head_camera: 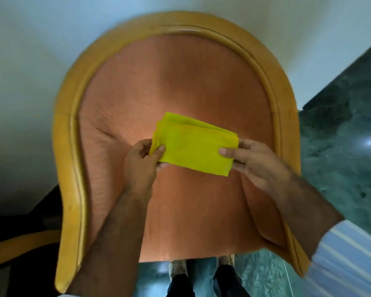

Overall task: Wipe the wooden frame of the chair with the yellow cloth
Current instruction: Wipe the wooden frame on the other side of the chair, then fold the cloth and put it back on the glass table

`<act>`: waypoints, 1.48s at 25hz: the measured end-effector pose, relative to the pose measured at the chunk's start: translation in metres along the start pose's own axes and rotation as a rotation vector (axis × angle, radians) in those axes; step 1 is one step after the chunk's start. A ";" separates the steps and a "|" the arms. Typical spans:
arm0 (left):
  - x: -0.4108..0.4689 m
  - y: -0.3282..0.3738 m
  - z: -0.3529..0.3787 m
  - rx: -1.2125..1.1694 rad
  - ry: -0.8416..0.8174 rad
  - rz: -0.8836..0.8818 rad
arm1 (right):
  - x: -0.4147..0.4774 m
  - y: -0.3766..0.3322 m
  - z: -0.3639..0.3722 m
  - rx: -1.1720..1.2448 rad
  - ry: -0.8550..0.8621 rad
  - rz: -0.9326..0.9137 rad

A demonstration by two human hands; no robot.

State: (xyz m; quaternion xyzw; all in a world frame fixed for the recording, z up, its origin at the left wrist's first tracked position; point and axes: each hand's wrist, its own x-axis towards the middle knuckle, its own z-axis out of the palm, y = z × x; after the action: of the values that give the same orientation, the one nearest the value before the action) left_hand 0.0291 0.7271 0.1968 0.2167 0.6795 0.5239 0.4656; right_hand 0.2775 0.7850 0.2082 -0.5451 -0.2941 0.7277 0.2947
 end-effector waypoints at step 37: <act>-0.467 -0.455 -0.400 -0.530 1.653 -0.754 | -0.201 0.605 0.387 -1.657 -1.147 -0.149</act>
State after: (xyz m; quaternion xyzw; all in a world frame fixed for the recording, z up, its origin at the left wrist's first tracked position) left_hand -0.0066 -0.0047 -0.0229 -0.5698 0.6783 0.4638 0.0094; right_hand -0.1151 0.1982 -0.0305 -0.1262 -0.8374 0.4261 -0.3182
